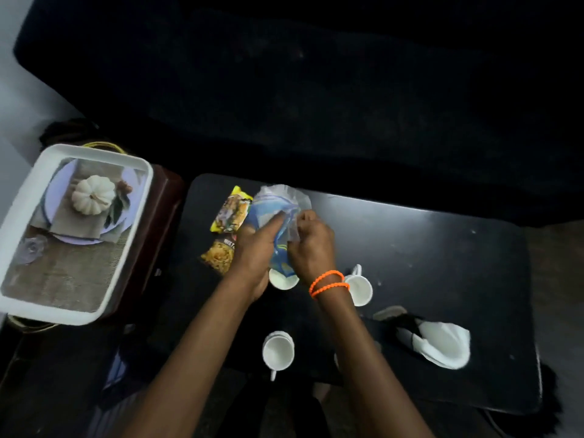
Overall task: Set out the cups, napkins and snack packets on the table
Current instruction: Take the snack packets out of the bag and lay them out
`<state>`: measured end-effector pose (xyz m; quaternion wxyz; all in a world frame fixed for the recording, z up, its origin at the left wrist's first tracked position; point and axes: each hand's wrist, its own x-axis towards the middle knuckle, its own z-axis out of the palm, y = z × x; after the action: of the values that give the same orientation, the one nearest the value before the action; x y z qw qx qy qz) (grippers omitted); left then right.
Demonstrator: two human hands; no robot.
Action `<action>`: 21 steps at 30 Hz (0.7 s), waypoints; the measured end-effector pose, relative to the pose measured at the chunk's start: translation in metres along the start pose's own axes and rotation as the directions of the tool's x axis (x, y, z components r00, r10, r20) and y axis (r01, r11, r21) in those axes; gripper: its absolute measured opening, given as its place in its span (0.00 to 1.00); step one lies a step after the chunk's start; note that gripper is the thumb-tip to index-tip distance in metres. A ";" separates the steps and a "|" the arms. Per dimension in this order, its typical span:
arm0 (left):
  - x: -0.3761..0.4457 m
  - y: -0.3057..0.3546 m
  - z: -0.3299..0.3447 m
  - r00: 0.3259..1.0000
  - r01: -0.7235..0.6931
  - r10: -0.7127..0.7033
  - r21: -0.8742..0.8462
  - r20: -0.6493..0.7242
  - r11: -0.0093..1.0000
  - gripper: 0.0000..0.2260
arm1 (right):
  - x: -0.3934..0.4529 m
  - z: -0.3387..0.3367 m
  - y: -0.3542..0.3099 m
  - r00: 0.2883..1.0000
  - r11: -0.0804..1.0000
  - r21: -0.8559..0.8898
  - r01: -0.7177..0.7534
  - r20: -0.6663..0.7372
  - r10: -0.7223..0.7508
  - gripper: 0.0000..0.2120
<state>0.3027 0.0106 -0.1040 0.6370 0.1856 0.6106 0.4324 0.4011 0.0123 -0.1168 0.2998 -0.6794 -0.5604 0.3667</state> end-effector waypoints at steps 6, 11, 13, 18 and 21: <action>0.018 -0.016 0.061 0.984 -0.089 0.129 0.289 -0.120 0.953 0.11 | -0.025 -0.094 0.034 0.992 0.963 0.250 -0.095 -0.062 0.114 0.21; 0.005 -0.044 0.114 0.992 -0.105 0.122 0.430 -0.013 0.897 0.06 | -0.052 -0.131 0.063 0.996 0.998 0.056 -0.013 0.086 0.009 0.52; -0.008 -0.054 0.140 0.993 -0.114 0.104 0.388 0.047 0.915 0.09 | -0.062 -0.135 0.072 0.999 0.990 0.138 0.030 -0.048 -0.024 0.46; -0.039 -0.067 0.187 0.934 0.057 -0.196 0.416 0.299 0.908 0.12 | -0.096 -0.159 0.107 0.895 0.913 0.398 -0.087 -0.371 0.247 0.26; -0.058 -0.073 0.207 0.822 0.201 -0.338 0.322 0.457 0.925 0.17 | -0.111 -0.178 0.131 0.752 0.842 0.510 -0.179 -0.481 0.451 0.17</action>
<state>0.5273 -0.0147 -0.0856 0.7994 0.2851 0.4938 0.1894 0.6093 -0.1211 -0.1078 0.5317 -0.7608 -0.2184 0.3011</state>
